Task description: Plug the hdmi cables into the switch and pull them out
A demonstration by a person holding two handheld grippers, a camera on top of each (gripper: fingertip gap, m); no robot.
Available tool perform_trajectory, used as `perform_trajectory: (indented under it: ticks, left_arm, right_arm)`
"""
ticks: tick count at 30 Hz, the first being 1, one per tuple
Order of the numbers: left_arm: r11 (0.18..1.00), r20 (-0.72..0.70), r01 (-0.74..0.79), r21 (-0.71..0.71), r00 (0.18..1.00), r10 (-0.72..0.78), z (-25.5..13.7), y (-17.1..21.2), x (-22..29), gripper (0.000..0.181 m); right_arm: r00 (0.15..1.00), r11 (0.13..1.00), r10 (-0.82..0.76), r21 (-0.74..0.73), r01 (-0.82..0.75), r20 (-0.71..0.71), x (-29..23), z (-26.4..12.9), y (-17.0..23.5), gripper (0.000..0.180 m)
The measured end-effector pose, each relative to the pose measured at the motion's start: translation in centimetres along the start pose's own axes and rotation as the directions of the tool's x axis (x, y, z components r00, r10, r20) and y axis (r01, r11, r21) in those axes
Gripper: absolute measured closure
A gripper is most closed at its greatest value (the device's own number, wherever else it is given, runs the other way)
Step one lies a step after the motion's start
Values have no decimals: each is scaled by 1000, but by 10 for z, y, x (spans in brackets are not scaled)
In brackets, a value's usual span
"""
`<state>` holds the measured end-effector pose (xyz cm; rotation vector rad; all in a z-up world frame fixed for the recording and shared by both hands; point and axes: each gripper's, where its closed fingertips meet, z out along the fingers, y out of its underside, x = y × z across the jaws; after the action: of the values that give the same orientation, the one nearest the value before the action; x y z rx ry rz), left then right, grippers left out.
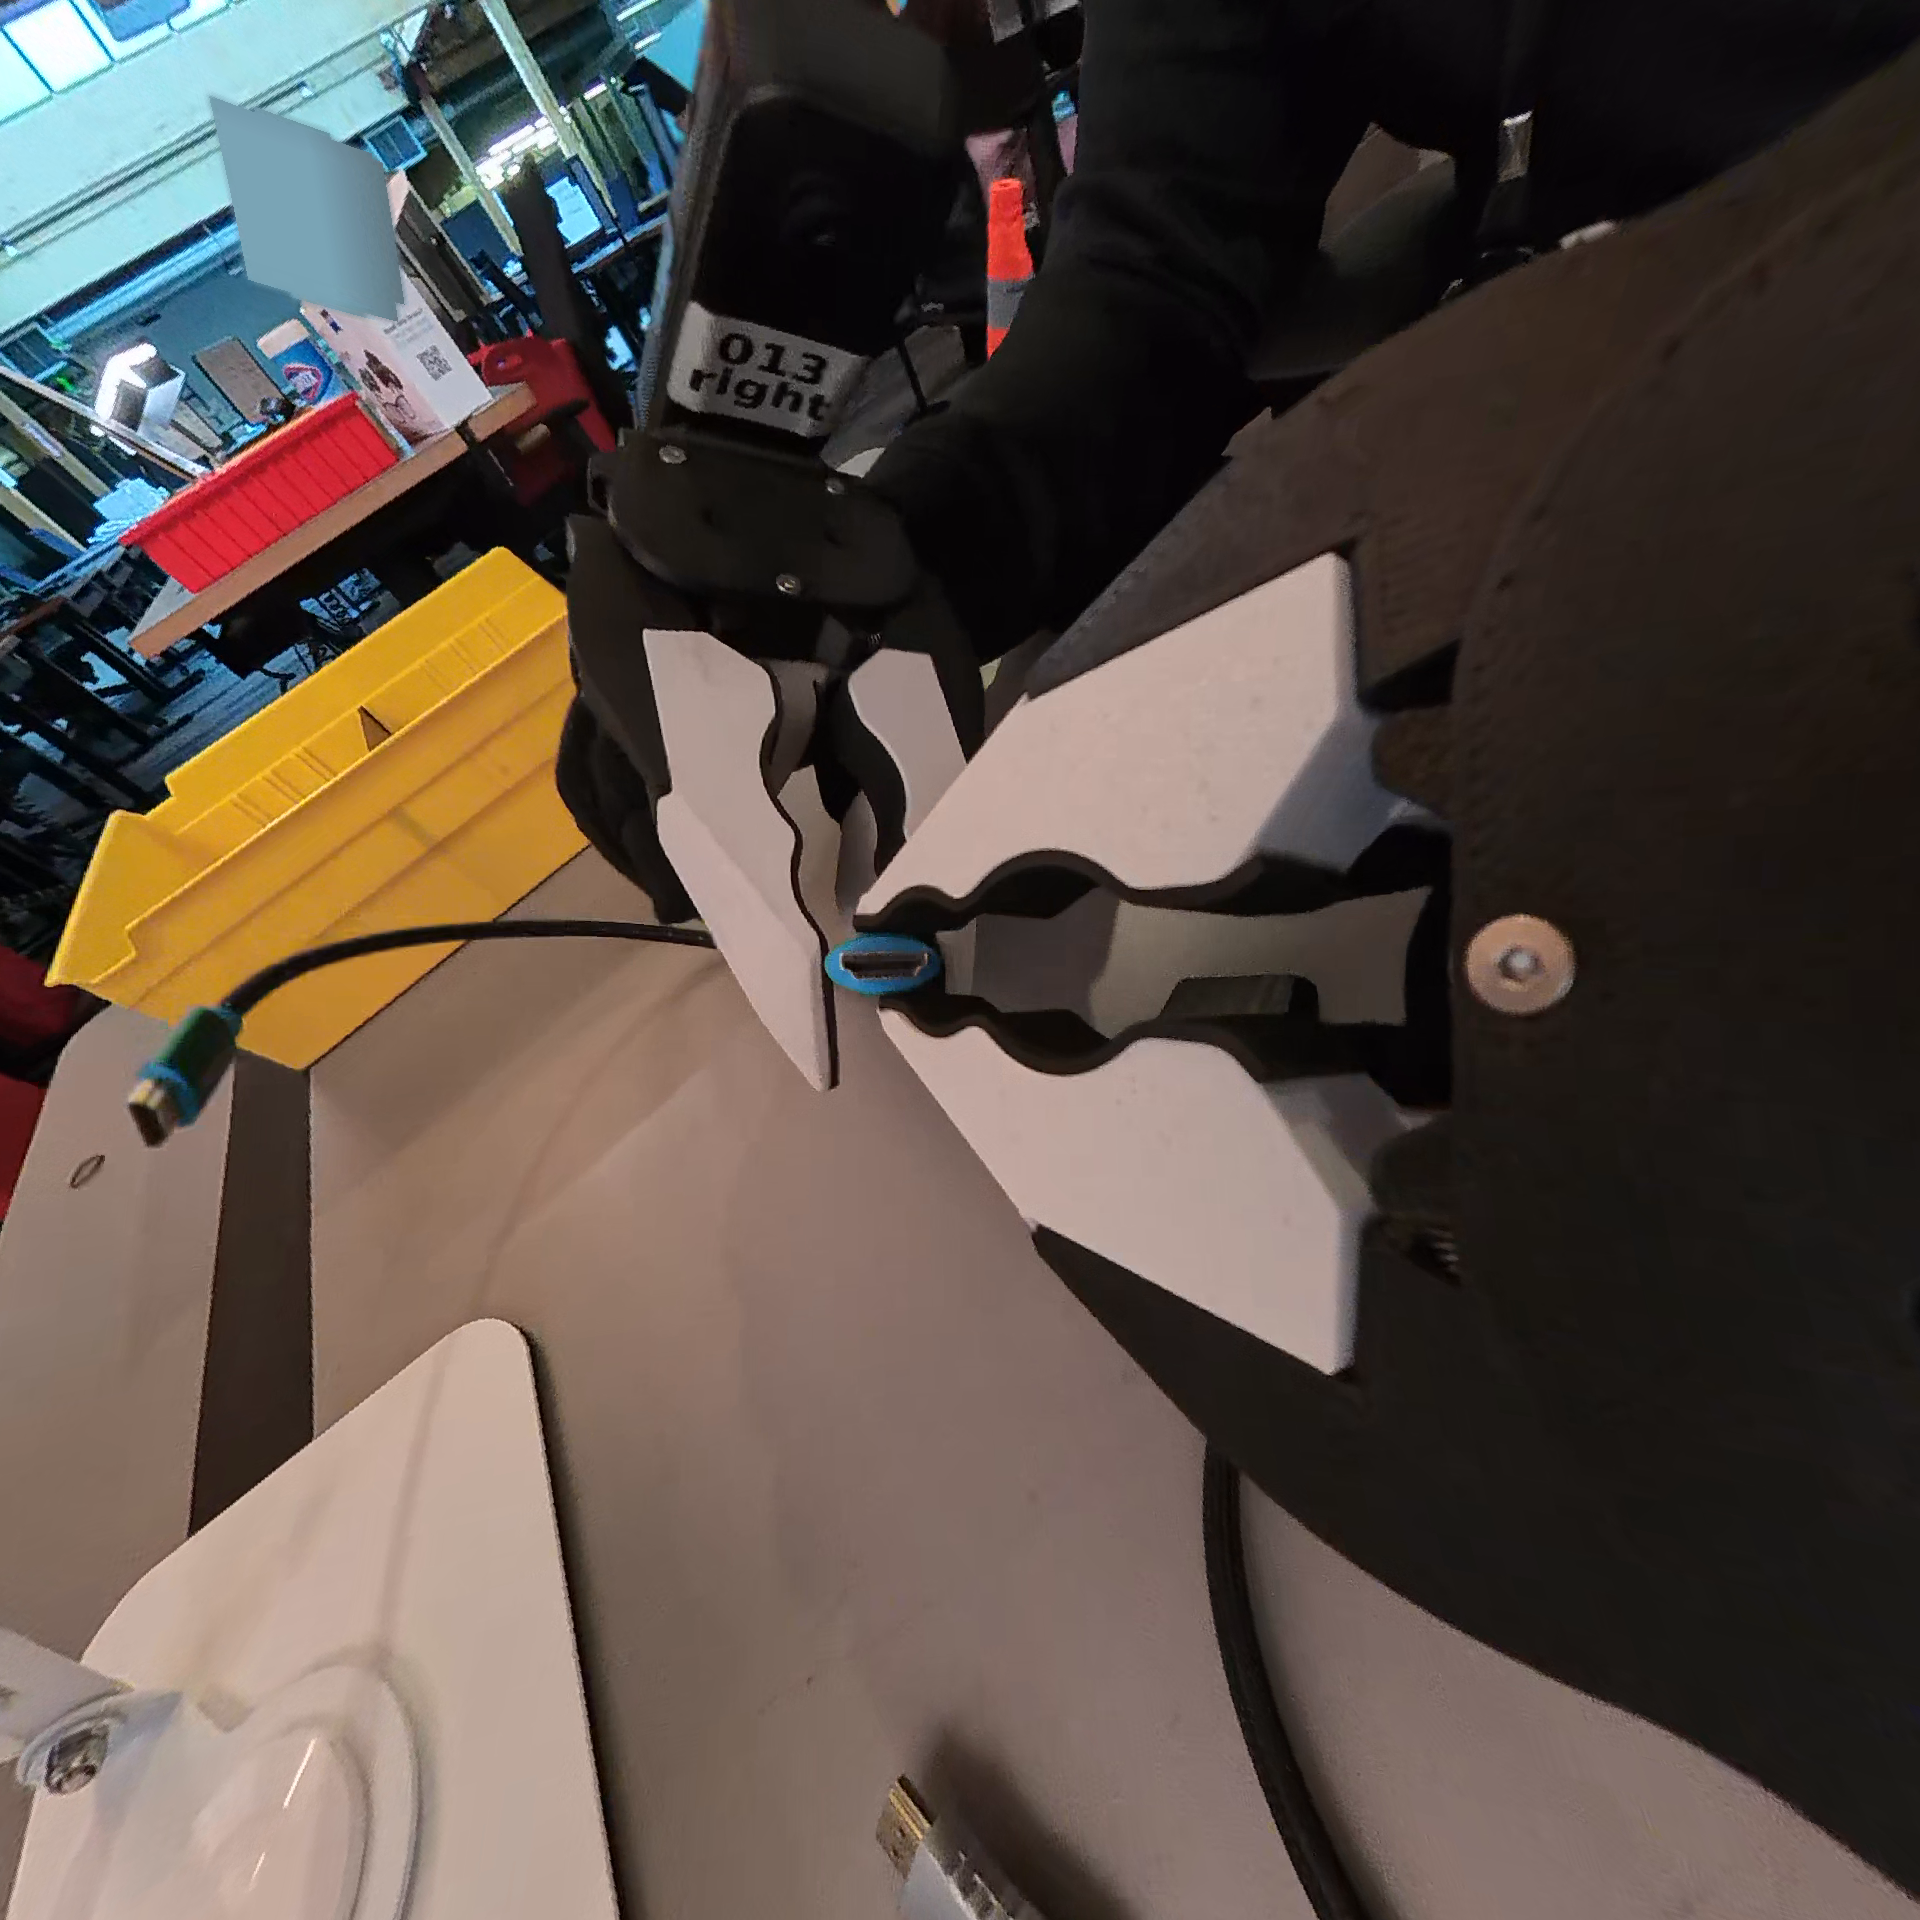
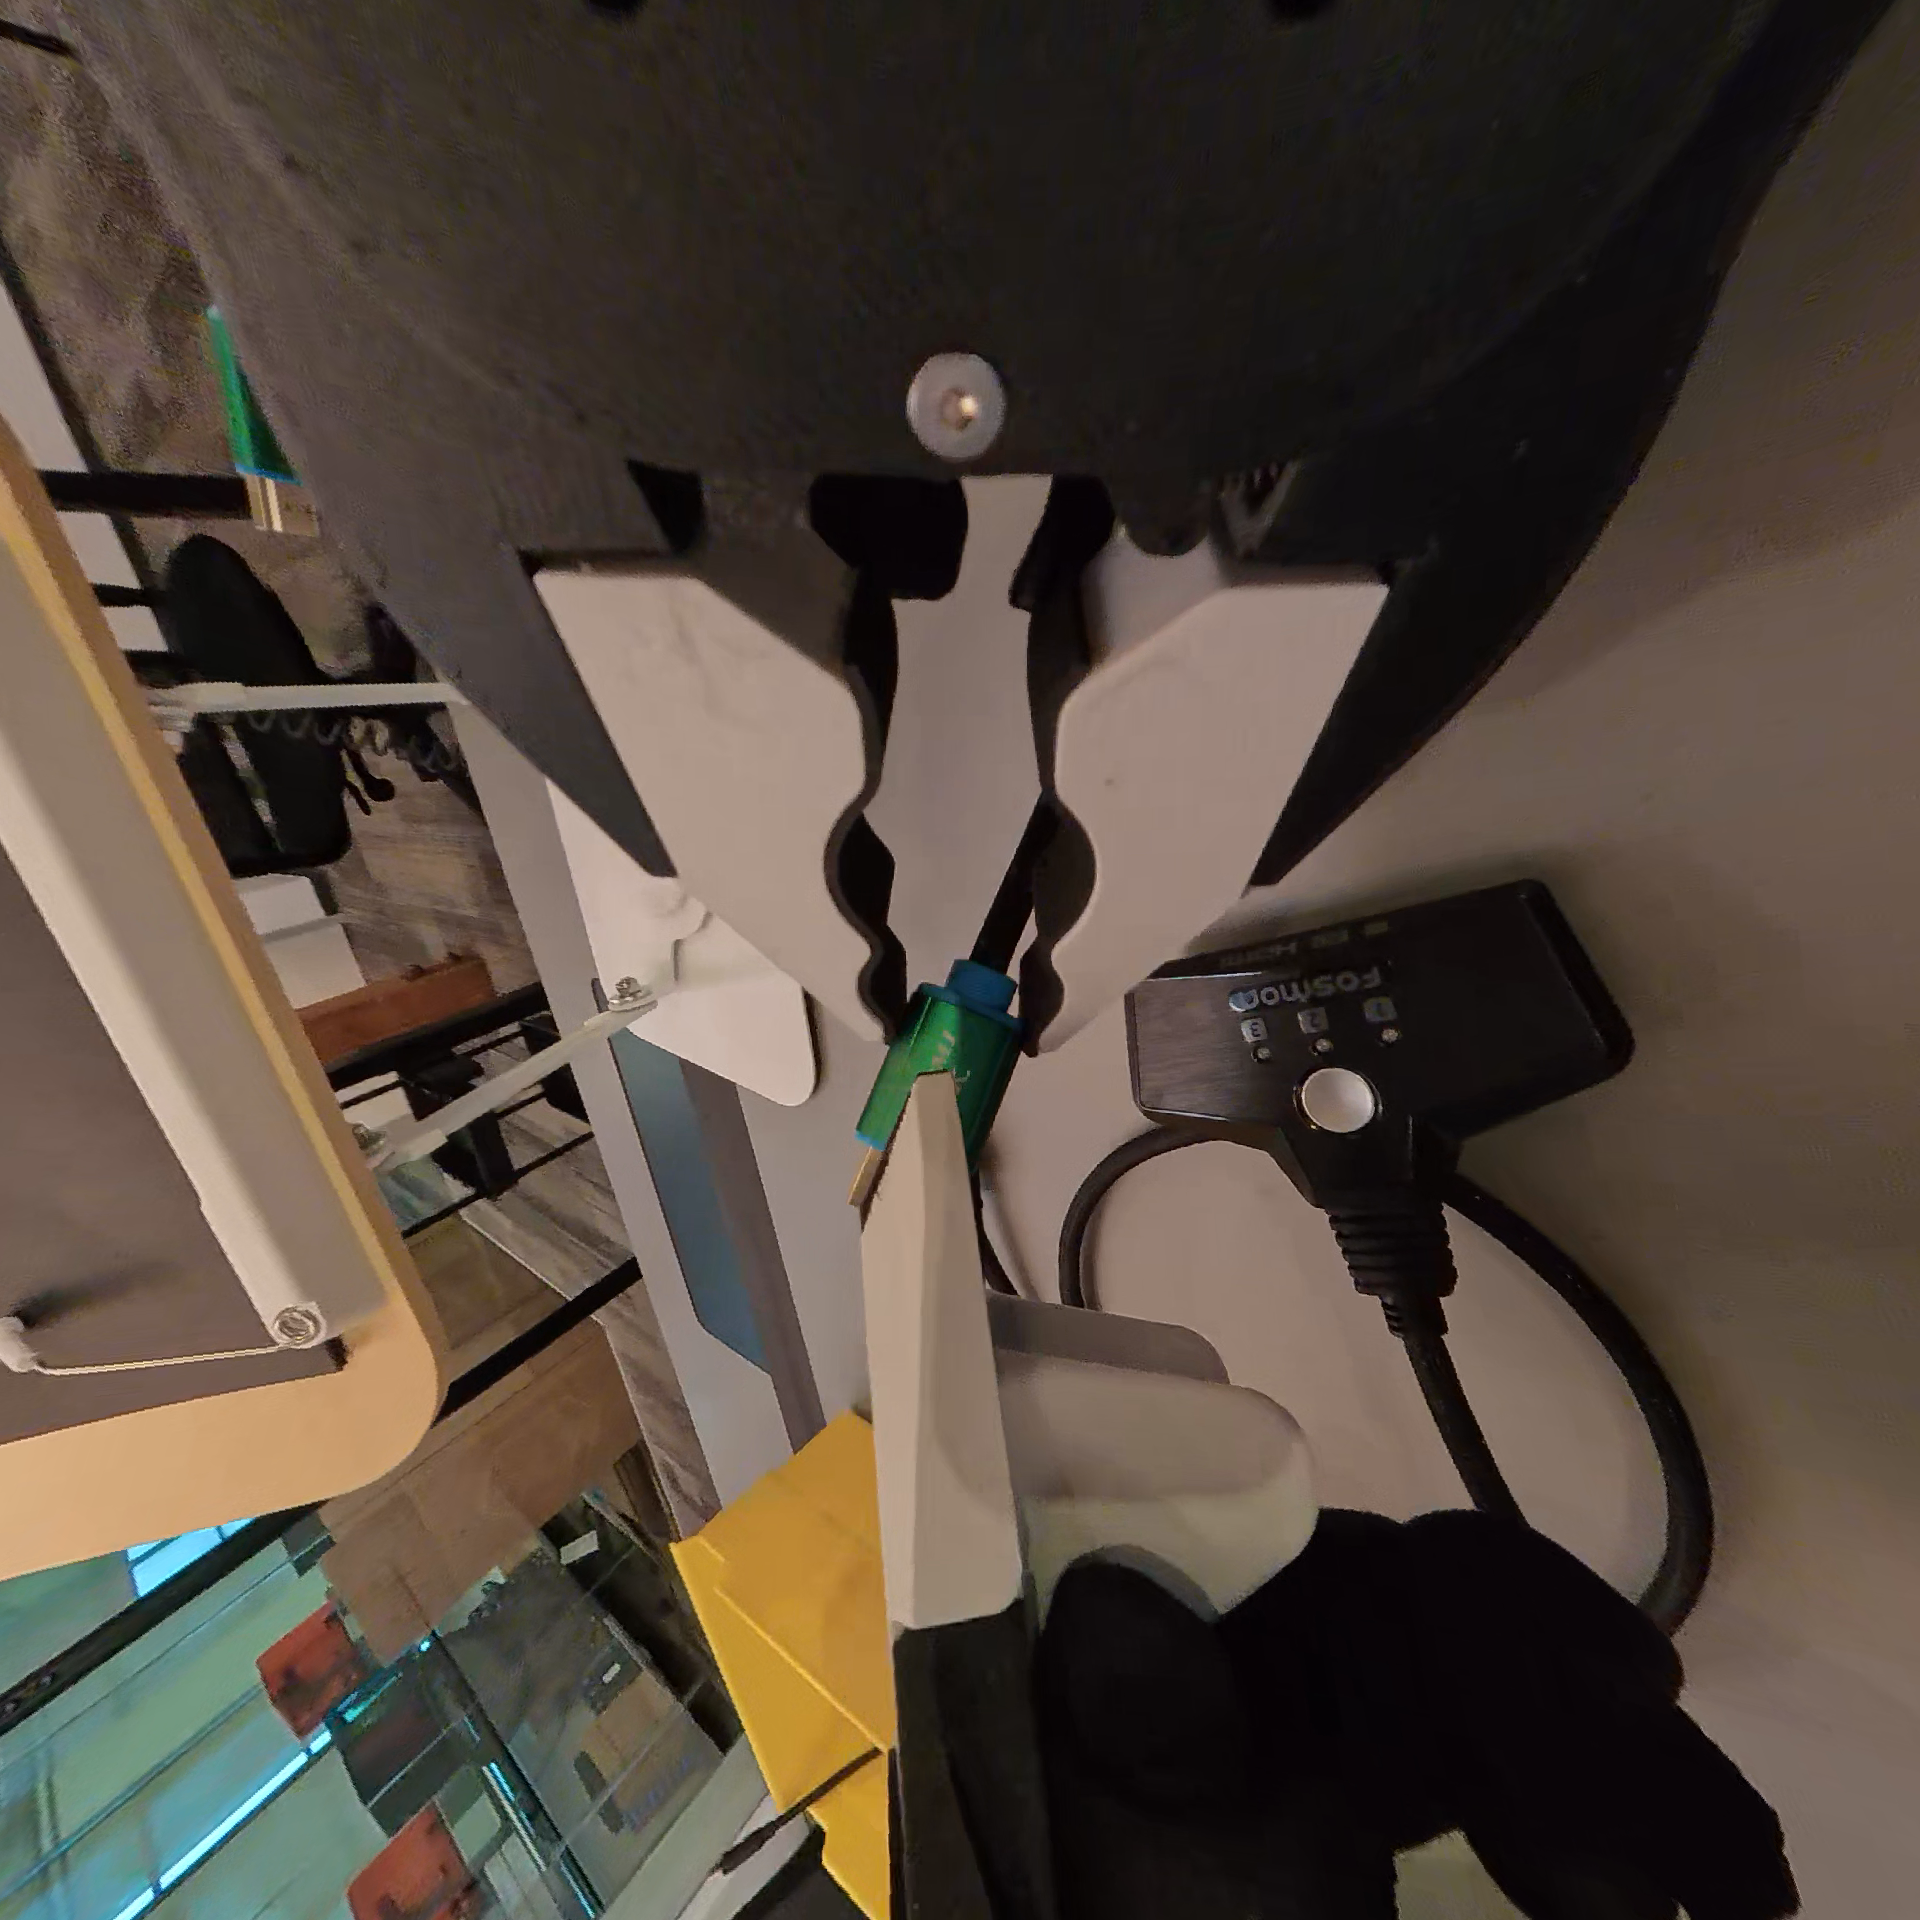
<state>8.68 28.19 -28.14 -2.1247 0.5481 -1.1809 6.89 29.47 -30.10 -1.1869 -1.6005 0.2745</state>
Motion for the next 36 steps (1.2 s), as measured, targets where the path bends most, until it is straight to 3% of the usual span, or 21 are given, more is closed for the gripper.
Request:
perform_trajectory:
  ticks: [2, 4, 7, 10, 13, 17, 21, 23, 27, 34, 36]
  left_arm:
    - [998, 8, -57, -6, 998, 57, 0, 0, 3, 171]
    - [985, 84, -171, -23, 981, 172, -1, 0, 0, 159]
    - [907, 172, -419, -51, 891, 421, -5, -5, 7, 145]
    - [735, 174, -659, -158, 714, 678, -5, 3, 22, 136]
    - [484, 136, -808, -338, 467, 874, -1, 21, 24, 130]
    - [233, 58, -868, -438, 231, 971, 4, 36, 28, 131]
    - [53, 0, -868, -494, 61, 998, 9, 45, 26, 145]
    - [18, -3, -872, -490, 23, 1000, 12, 46, 28, 159]
    - [-24, -7, -875, -484, -24, 1000, 14, 47, 32, 163]
    - [91, 146, -883, -461, 26, 989, 7, 25, 33, 169]
    - [91, 173, -883, -460, 11, 985, 5, 21, 34, 169]
  right_arm:
    - [999, 1000, 26, 17, -26, 37, -3, -3, -1, 161]
    - [995, 998, 48, 28, -51, 86, -9, -6, 0, 161]
    - [981, 996, 82, 24, -88, 173, -19, -10, 4, 161]
    - [955, 990, 117, 43, -133, 273, -32, -17, 2, 161]
    - [925, 985, 132, 57, -163, 356, -43, -24, 0, 161]
    - [881, 979, 145, 66, -195, 450, -57, -33, -2, 161]
    - [837, 966, 156, 96, -240, 524, -66, -43, -10, 161]
    - [822, 961, 160, 103, -256, 547, -69, -47, -12, 161]
    - [807, 953, 170, 113, -280, 566, -69, -52, -13, 161]
    - [835, 890, 274, 203, -408, 477, -32, -58, -22, 152]
    - [835, 870, 299, 228, -437, 462, -23, -60, -24, 148]
